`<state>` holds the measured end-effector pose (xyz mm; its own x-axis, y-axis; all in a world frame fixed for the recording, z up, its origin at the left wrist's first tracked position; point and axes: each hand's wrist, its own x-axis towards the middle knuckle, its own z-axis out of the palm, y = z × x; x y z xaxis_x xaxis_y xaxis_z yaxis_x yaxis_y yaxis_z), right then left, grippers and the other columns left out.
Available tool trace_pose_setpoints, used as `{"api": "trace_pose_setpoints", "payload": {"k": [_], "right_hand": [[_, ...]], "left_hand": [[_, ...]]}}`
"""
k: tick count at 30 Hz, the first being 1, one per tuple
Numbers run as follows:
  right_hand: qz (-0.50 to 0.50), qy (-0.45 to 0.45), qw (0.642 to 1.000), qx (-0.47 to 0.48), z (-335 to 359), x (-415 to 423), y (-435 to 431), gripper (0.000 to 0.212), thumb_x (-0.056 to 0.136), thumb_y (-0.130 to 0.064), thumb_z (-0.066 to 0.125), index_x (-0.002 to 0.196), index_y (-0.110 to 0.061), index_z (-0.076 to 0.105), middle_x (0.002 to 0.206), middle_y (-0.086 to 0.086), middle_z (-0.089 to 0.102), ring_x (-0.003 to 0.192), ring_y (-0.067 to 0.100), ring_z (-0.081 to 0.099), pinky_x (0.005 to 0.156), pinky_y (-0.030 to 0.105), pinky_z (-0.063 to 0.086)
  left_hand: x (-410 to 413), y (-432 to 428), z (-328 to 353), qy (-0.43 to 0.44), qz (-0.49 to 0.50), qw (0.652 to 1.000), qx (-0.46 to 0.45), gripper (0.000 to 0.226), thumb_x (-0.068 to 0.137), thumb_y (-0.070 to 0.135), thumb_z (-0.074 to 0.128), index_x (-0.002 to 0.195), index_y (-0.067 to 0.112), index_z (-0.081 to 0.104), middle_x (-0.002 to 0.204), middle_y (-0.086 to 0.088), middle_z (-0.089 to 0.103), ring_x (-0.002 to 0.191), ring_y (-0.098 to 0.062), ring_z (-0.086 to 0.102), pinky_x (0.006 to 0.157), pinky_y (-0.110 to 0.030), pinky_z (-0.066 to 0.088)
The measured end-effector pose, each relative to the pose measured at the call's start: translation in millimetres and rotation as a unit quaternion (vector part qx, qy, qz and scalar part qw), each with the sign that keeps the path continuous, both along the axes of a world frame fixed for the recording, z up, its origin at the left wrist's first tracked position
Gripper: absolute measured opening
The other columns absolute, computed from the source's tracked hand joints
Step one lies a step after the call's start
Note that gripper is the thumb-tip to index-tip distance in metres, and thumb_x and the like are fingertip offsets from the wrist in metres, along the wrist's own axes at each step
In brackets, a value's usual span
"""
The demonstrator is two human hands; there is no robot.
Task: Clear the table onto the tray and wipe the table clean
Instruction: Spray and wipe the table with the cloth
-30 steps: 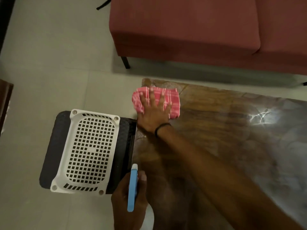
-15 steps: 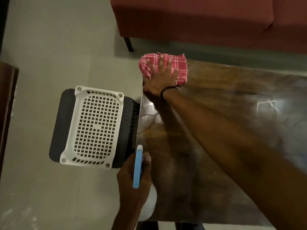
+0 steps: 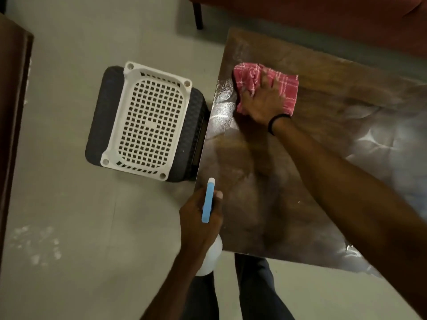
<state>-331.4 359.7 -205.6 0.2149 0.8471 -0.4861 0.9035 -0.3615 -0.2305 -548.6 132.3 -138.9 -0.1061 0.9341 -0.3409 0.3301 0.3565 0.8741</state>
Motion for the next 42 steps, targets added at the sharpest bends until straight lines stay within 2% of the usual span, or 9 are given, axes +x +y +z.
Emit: {"api": "trace_pose_setpoints", "payload": {"k": [5,13,19,26,28,31,34,37,42], "right_hand": [[0.031,-0.04,0.999,-0.005,0,-7,-27,0.073,0.102,-0.06,0.025,0.16,-0.02,0.01,0.169,0.007,-0.006,0.153,0.039,-0.007,0.12,0.065,0.001],[0.02,-0.042,0.999,0.015,-3,-13,-43,0.07,0.101,-0.06,0.027,0.16,-0.025,0.012,0.169,0.005,-0.006,0.153,0.038,-0.008,0.118,0.069,0.0],[0.026,-0.025,0.999,0.016,1,-39,-61,0.066,0.101,-0.061,0.025,0.159,-0.033,0.012,0.168,0.005,-0.011,0.151,0.044,-0.011,0.115,0.074,0.002],[0.135,-0.001,0.991,-0.011,14,-118,-229,0.066,0.099,-0.06,0.018,0.159,-0.039,0.0,0.167,0.007,-0.016,0.15,0.045,-0.015,0.112,0.077,0.009],[0.104,-0.001,0.995,0.009,1,-115,-199,0.067,0.1,-0.058,0.022,0.159,-0.038,-0.001,0.167,0.008,-0.016,0.15,0.046,-0.016,0.111,0.078,0.007],[0.02,-0.028,0.999,0.023,-8,-116,-133,0.068,0.101,-0.057,0.026,0.158,-0.038,-0.005,0.167,0.008,-0.016,0.15,0.045,-0.017,0.11,0.079,0.003],[0.012,-0.007,0.999,0.037,-4,-128,-177,0.069,0.101,-0.055,0.027,0.159,-0.037,-0.006,0.167,0.008,-0.016,0.15,0.045,-0.017,0.112,0.077,0.002],[0.071,0.01,0.997,-0.002,11,-128,-247,0.07,0.101,-0.056,0.03,0.158,-0.038,-0.006,0.167,0.008,-0.018,0.149,0.046,-0.018,0.112,0.077,0.004],[0.045,0.013,0.999,0.008,-1,-109,-137,0.067,0.103,-0.053,0.028,0.158,-0.039,-0.006,0.166,0.004,-0.021,0.148,0.044,-0.024,0.11,0.079,-0.002]], "left_hand": [[-6,-23,-11,0.006,0.025,0.992,-0.127,0.026,0.089,0.043,0.064,0.074,0.022,0.06,0.058,0.001,0.06,0.049,-0.018,0.061,0.051,-0.027,0.054],[-18,-37,-8,0.048,0.012,0.995,-0.084,0.037,0.085,0.05,0.06,0.088,0.013,0.066,0.064,0.007,0.062,0.054,-0.013,0.063,0.056,-0.02,0.056],[-34,-41,-5,0.048,-0.004,0.999,-0.022,0.02,0.085,0.039,0.063,0.086,0.02,0.061,0.064,0.014,0.058,0.063,-0.011,0.062,0.054,-0.008,0.049],[-59,-63,-15,0.089,0.031,0.994,-0.054,0.017,0.084,0.021,0.073,0.088,0.007,0.062,0.064,0.014,0.056,0.063,0.003,0.062,0.057,-0.004,0.047],[-62,-67,-12,0.083,0.033,0.995,-0.05,0.016,0.085,0.023,0.072,0.087,0.012,0.061,0.063,0.01,0.057,0.056,-0.007,0.063,0.052,-0.009,0.05],[-61,-75,-15,0.089,0.038,0.995,-0.036,0.025,0.084,0.033,0.067,0.089,0.009,0.062,0.065,0.0,0.06,0.05,-0.019,0.061,0.053,-0.031,0.057],[-59,-79,-15,0.092,0.076,0.992,-0.027,0.033,0.087,0.038,0.067,0.087,0.006,0.063,0.064,-0.008,0.062,0.05,-0.026,0.06,0.054,-0.049,0.058],[-56,-85,-7,0.093,0.091,0.991,-0.027,0.042,0.088,0.051,0.064,0.084,0.01,0.061,0.063,-0.008,0.061,0.05,-0.028,0.059,0.053,-0.052,0.056],[-50,-99,-8,0.077,0.088,0.993,0.006,0.05,0.085,0.056,0.061,0.087,0.006,0.061,0.067,-0.008,0.061,0.051,-0.029,0.06,0.052,-0.05,0.056]]}}
